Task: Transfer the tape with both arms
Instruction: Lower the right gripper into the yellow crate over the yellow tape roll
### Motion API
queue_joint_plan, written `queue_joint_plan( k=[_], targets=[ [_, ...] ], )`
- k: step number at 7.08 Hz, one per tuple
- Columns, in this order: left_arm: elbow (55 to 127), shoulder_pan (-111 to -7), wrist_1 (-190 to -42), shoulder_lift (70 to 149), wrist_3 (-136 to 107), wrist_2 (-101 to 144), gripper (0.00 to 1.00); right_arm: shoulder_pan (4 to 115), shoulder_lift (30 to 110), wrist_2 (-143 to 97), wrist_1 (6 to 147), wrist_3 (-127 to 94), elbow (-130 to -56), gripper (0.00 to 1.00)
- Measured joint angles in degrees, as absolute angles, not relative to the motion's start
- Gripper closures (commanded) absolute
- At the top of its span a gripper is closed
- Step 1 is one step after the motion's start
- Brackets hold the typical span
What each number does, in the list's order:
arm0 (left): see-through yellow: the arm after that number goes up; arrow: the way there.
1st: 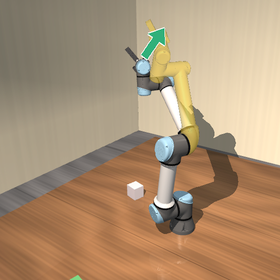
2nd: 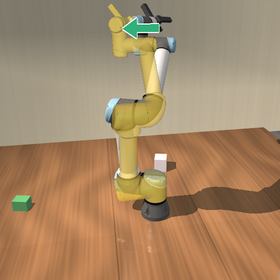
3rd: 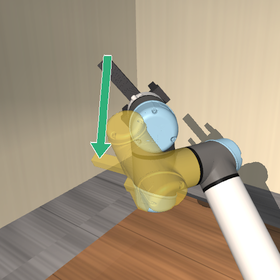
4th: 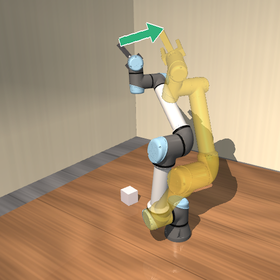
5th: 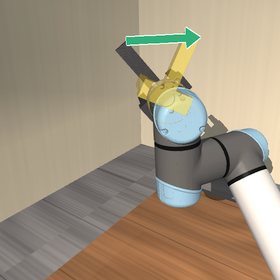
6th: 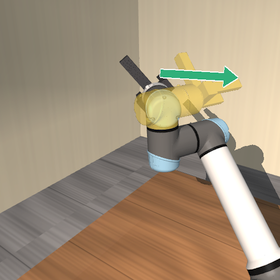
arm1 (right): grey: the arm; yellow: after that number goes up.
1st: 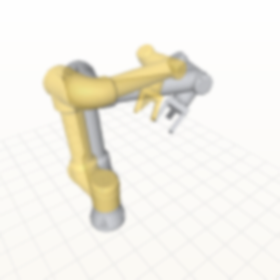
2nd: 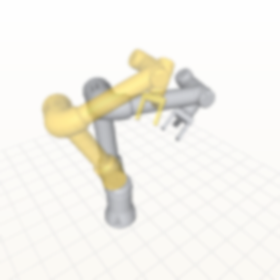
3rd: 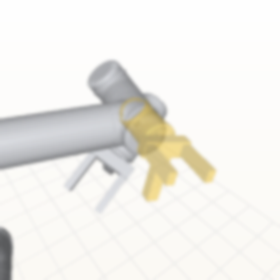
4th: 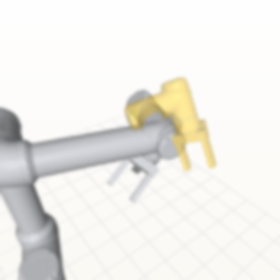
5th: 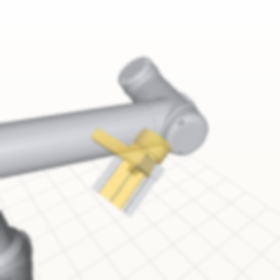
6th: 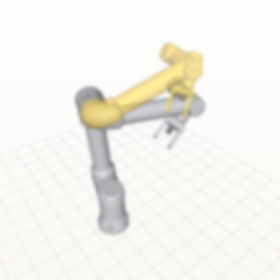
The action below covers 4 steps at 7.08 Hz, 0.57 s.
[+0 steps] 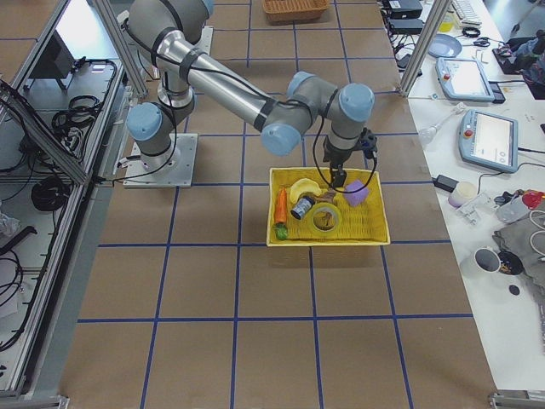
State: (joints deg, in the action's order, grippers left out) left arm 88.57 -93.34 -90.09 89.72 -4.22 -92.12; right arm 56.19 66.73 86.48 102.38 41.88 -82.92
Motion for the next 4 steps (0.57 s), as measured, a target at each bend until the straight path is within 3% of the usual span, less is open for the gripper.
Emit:
queue_joint_plan(
  k=[2, 4],
  targets=[
    [88.6, -93.3, -90.1, 89.7, -4.2, -92.1, 0.00, 53.2, 62.9, 82.8, 107.6, 48.5, -86.0, 0.16],
    [88.6, -93.3, -90.1, 89.7, -4.2, -92.0, 0.00, 51.7, 62.1, 82.1, 114.0, 54.7, -90.8, 0.90]
  ],
)
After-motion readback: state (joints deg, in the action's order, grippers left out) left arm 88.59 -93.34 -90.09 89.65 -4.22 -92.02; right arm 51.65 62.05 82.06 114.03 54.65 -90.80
